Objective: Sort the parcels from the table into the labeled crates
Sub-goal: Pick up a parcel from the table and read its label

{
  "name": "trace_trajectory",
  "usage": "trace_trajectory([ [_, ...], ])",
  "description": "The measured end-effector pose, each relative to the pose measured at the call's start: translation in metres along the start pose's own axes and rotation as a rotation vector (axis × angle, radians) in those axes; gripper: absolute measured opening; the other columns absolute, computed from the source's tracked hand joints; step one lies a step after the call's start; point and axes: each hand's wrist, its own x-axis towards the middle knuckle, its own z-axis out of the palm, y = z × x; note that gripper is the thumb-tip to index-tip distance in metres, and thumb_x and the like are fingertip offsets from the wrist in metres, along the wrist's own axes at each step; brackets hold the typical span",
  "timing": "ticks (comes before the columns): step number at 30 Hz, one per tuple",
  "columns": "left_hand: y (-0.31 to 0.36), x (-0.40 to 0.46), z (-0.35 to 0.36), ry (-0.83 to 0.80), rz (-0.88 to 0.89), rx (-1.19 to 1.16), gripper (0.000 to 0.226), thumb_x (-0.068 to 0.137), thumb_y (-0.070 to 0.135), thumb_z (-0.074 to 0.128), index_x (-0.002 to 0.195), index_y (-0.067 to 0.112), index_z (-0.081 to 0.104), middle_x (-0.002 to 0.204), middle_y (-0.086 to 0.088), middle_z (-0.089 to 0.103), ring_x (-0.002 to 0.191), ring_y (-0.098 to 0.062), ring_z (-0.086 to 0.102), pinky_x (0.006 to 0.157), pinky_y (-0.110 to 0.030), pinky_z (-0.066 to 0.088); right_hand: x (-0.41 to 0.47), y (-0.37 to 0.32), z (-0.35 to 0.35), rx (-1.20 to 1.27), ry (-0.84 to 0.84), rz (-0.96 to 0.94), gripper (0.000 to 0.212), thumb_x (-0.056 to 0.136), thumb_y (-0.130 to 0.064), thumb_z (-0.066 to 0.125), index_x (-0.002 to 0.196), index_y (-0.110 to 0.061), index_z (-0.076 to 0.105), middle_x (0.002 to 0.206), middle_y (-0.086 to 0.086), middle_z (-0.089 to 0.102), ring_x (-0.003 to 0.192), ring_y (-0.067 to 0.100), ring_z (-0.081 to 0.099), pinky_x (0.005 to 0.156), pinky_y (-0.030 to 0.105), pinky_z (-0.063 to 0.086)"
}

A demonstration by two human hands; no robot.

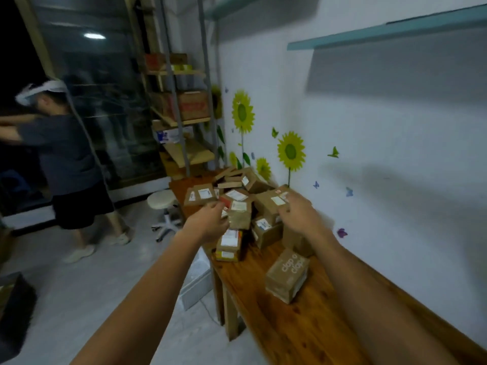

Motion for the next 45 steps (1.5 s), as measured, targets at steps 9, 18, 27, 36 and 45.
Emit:
trace_trajectory([
  [9,-0.008,0.173,0.106,-0.317,0.218,-0.041,0.054,0.103,0.042,0.044,0.151,0.02,0.033,0.146,-0.011,0.047,0.125,-0.03,0.052,0.099,-0.041,0.047,0.083,0.078,0.08,0.099,0.095,0.39,0.034,0.102,-0.032,0.047,0.132,-0.018,0.056,0.128,0.006,0.062,0.112,0.025,0.062,0.097,0.043,0.054],
  [18,0.032,0.258,0.261,-0.715,0.301,-0.075,0.066,0.1,0.057,0.041,0.151,0.015,0.033,0.152,-0.012,0.042,0.135,-0.031,0.046,0.108,-0.042,0.041,0.103,0.203,0.204,0.27,-0.017,0.862,0.062,0.106,-0.048,0.038,0.154,-0.009,0.032,0.161,0.015,0.032,0.145,0.033,0.036,0.118,0.045,0.034],
  [27,0.048,0.285,0.332,-1.009,0.258,-0.225,0.061,0.101,0.055,0.043,0.149,0.017,0.035,0.144,-0.008,0.054,0.126,-0.028,0.056,0.101,-0.034,0.044,0.106,0.206,0.261,0.506,0.01,1.123,0.063,0.105,-0.047,0.044,0.159,-0.021,0.025,0.153,0.01,0.045,0.135,0.032,0.049,0.107,0.037,0.041],
  [36,0.037,0.286,0.329,-1.206,-0.003,-0.594,0.068,0.098,0.041,0.06,0.154,0.022,0.028,0.148,-0.005,0.047,0.131,-0.031,0.05,0.095,-0.035,0.044,0.113,0.151,0.273,0.521,0.283,1.339,0.042,0.105,-0.046,0.045,0.139,-0.025,0.055,0.122,0.0,0.068,0.097,0.013,0.065,0.071,0.026,0.052],
  [45,0.027,0.274,0.236,-1.273,0.132,-1.078,0.091,0.066,0.061,0.081,0.142,0.036,0.039,0.132,0.006,0.056,0.112,-0.014,0.06,0.087,-0.035,0.054,0.11,0.023,0.21,0.16,0.783,1.004,0.027,0.102,-0.023,0.056,0.125,-0.036,0.061,0.107,-0.031,0.04,0.107,-0.003,0.036,0.085,0.015,0.036],
])
